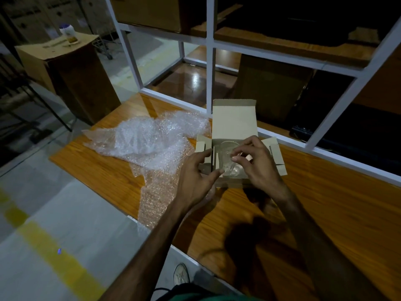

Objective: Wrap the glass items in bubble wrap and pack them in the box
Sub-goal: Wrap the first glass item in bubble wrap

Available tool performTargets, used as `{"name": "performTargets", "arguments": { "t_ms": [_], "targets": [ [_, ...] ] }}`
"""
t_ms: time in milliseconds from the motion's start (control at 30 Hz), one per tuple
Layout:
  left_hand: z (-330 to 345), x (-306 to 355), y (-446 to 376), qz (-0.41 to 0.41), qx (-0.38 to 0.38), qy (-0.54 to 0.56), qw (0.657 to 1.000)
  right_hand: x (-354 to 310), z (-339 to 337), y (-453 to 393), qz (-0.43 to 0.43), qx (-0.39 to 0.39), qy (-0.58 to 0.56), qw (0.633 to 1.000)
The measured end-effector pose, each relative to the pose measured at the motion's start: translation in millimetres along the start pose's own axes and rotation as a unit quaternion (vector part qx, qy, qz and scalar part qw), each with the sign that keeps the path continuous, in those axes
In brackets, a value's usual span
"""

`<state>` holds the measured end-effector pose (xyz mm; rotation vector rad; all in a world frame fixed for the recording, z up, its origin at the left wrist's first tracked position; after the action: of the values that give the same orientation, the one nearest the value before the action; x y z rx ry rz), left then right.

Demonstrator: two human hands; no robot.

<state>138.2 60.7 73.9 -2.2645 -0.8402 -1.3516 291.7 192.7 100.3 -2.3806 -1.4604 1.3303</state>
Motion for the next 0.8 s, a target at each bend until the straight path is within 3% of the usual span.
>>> {"name": "performTargets", "arguments": {
  "t_ms": [200,500,633,800],
  "targets": [
    [-5.0,-3.0,6.0,-0.058,-0.059,0.093,0.992,-31.2,2.1,-5.6,-0.032,-0.015,-0.081,0.996],
    [-32.7,-31.8,22.8,-0.106,-0.013,0.157,0.982,-54.3,37.1,-8.6,0.013,-0.062,-0.182,0.981],
    [-47.7,-45.4,30.5,-0.107,0.009,0.173,0.979,-61.0,73.0,-6.8,0.062,-0.128,-0.213,0.967],
    [-65.4,-60.6,32.0,-0.121,0.019,0.181,0.976,-65.9,104.1,-8.2,0.071,-0.109,-0.209,0.969]
  ]
}}
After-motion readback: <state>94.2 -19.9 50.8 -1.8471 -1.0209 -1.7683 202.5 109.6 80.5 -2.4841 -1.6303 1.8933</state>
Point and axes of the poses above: each hand's wrist, its own y-axis away from the middle knuckle, its own z-axis out of the palm, x = y × z, the point moved 4 cm from there along -y, towards the middle knuckle, and after that the axes turned 15 degrees about -z, right-handed, at the moved point
